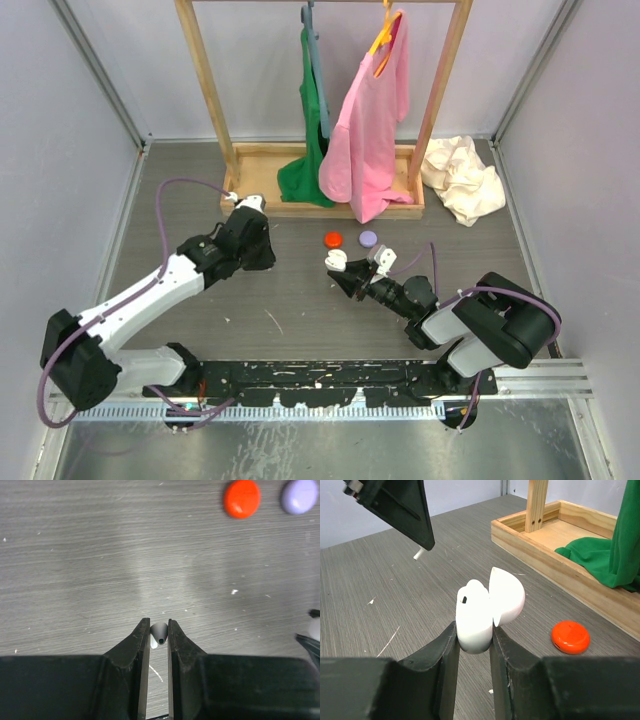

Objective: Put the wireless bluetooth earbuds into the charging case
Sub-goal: Pick up the earbud from the center of the board, then place the earbud in the charging case.

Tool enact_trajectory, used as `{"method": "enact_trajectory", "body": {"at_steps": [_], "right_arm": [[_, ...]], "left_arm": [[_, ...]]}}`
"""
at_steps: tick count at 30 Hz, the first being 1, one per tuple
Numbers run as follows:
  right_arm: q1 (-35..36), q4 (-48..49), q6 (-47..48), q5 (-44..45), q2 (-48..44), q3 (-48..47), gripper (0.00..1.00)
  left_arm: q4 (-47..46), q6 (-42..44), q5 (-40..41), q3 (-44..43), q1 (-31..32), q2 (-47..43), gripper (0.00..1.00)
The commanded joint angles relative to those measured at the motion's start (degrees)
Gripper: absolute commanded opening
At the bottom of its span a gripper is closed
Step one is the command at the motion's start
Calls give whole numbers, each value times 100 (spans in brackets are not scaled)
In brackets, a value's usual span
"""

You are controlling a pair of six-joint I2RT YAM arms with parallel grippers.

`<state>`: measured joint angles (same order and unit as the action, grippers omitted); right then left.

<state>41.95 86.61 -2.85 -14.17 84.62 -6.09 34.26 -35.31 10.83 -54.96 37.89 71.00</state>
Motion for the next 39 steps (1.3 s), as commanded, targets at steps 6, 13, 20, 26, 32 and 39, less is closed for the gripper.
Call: {"method": "enact_trajectory", "body": {"at_steps": [6,13,20,26,32,39], "right_arm": [[15,1039,147,79,-24,-39,6],[17,1036,129,133,-59,-25,6],[19,1034,101,143,-77,-18,6],[20,1035,92,163,-94,-10,6],[15,1035,75,184,-129,-3,6],[15,1034,58,225,-147,9,6]], "left_arm": [[-1429,135,724,233,1007,-768,11],[-2318,347,859,415,1594,-998,11],[-3407,708,993,630,2072,-915,10],[-4300,999,952,717,2285,-697,9],[-4967,1242,981,794,2441,-329,10],[-5450,1472,1062,912,2556,-52,11]]}}
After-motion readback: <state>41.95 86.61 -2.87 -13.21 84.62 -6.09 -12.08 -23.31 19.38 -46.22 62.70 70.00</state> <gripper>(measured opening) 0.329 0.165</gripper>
